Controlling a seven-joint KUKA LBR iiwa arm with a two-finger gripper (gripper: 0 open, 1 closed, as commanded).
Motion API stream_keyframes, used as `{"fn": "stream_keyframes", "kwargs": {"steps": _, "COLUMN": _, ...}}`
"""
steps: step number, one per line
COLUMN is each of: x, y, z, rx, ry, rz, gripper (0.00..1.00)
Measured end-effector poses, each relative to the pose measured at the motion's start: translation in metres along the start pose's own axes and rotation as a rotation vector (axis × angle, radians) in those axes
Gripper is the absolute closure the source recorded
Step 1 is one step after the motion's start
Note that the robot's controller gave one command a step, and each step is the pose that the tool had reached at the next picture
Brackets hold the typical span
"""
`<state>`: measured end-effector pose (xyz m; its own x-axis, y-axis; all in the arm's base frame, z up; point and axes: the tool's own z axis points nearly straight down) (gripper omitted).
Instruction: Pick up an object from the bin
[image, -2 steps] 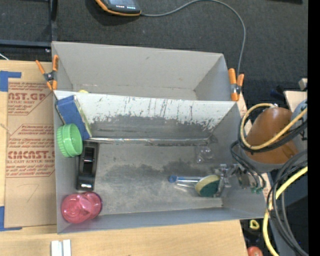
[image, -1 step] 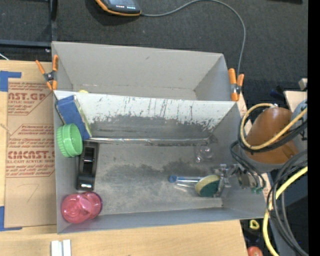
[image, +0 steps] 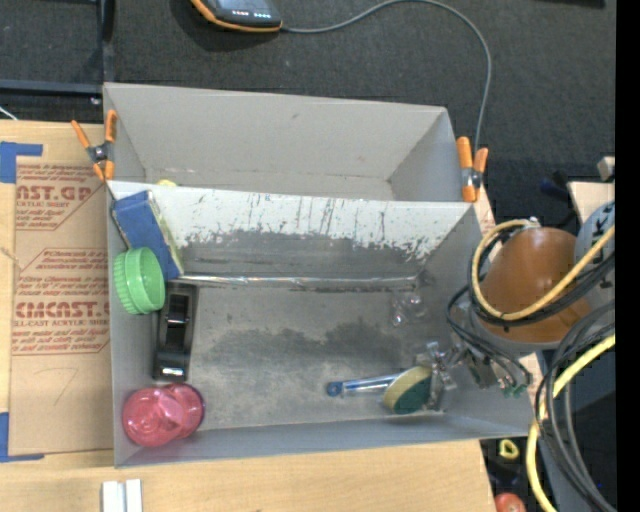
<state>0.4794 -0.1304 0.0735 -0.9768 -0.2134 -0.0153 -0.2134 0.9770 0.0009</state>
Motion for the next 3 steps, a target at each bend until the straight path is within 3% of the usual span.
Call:
{"fn": "stream_keyframes", "kwargs": {"steps": 1, "x": -0.003, "y": -0.005, "z": -0.04, "rx": -0.003, "ry": 0.006, "rz": 0.074, "gripper": 1.0}}
{"fn": "stream_keyframes", "kwargs": {"steps": 2, "x": -0.02, "y": -0.01, "z": -0.04, "rx": -0.004, "ry": 0.005, "rz": -0.144, "gripper": 1.0}}
{"fn": "stream_keyframes", "kwargs": {"steps": 3, "x": -0.01, "y": 0.003, "z": -0.153, "rx": -0.003, "ry": 0.001, "rz": 0.023, "gripper": 1.0}}
